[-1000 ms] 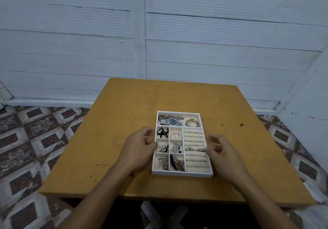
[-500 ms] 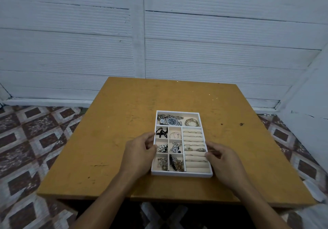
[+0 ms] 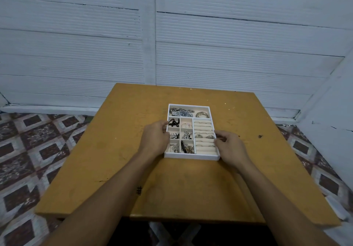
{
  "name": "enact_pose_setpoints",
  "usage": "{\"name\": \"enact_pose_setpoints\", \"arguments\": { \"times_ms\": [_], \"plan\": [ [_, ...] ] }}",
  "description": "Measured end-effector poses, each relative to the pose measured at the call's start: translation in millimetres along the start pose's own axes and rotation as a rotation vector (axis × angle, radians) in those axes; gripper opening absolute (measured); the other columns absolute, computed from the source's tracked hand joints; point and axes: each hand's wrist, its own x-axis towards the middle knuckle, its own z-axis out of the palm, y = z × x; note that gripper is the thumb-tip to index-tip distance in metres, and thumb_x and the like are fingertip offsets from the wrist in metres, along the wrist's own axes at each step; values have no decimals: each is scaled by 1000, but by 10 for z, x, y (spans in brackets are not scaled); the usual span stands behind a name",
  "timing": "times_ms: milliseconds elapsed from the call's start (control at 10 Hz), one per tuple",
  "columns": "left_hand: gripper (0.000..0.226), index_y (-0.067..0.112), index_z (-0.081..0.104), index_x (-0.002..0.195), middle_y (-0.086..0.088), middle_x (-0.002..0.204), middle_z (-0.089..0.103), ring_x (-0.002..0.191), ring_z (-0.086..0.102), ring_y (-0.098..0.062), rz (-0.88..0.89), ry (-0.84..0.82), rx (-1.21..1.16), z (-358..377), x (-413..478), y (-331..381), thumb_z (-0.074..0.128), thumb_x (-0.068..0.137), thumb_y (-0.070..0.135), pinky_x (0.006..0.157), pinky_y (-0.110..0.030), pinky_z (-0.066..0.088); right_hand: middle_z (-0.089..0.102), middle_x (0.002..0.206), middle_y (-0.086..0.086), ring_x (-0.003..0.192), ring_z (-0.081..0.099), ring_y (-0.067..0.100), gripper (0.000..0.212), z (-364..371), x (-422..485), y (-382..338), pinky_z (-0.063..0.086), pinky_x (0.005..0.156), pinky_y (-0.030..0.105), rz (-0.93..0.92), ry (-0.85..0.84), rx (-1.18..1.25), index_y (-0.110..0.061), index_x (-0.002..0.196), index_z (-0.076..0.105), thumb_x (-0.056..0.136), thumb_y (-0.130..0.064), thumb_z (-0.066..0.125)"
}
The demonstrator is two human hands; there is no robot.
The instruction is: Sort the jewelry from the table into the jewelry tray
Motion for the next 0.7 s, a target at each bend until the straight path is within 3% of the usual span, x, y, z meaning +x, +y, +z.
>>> {"name": "enact_pose_setpoints", "arguments": {
  "times_ms": [100, 200, 300, 400, 500, 600, 700],
  "plan": [
    [46, 14, 53, 134, -9, 126, 62, 79, 58, -10, 2, -6, 24, 14, 151, 18, 57, 89, 4, 72, -18, 45, 69, 112, 0, 91, 61, 12, 40, 10, 123, -78, 42, 59, 2, 5, 4, -14, -14, 121, 67, 91, 0, 45],
    [48, 14, 52, 134, -10, 127, 61, 78, 60, -8, -6, -12, 36, 19, 275, 26, 57, 88, 2, 76, -21, 48, 70, 113, 1, 90, 61, 13, 41, 37, 213, -128, 41, 59, 3, 14, 16, -12, -14, 118, 68, 90, 1, 43],
    [48, 14, 53, 134, -10, 126, 62, 92, 62, -15, -35, -26, 33, 11, 325, 43, 57, 88, 1, 85, -24, 47, 69, 110, 0, 88, 59, 13, 41, 41, 235, -170, 39, 54, -1, 29, 13, -9, -14, 117, 68, 90, 1, 43],
    [46, 13, 53, 134, -10, 127, 62, 98, 63, -18, -17, -30, 26, 22, 283, 32, 56, 89, 5, 88, -25, 47, 68, 111, -1, 96, 62, 15, 35, 43, 227, -123, 46, 68, 9, 38, 22, 43, -15, 116, 67, 92, -1, 46],
    [45, 14, 53, 134, -11, 120, 65, 93, 66, -22, -8, -35, 10, -10, 166, 33, 56, 90, 9, 82, -28, 52, 65, 120, 3, 105, 61, 17, 29, 27, 150, -103, 48, 87, 28, 62, 21, 107, -12, 121, 62, 95, -7, 51],
    [42, 16, 55, 131, -11, 111, 68, 85, 66, -23, 35, 1, -26, -57, -6, 69, 56, 88, 13, 77, -34, 55, 58, 120, 0, 103, 53, 12, 34, 1, 21, -113, 41, 87, 24, 28, 25, 128, -7, 129, 54, 96, -11, 54],
    [42, 16, 56, 130, -8, 117, 66, 101, 62, -25, 60, 12, 1, -126, -172, 119, 56, 87, 16, 88, -33, 49, 55, 124, -1, 106, 48, 9, 41, -45, -158, -171, 39, 88, 24, 2, 22, 120, -9, 133, 49, 94, -16, 59]
  ]
}}
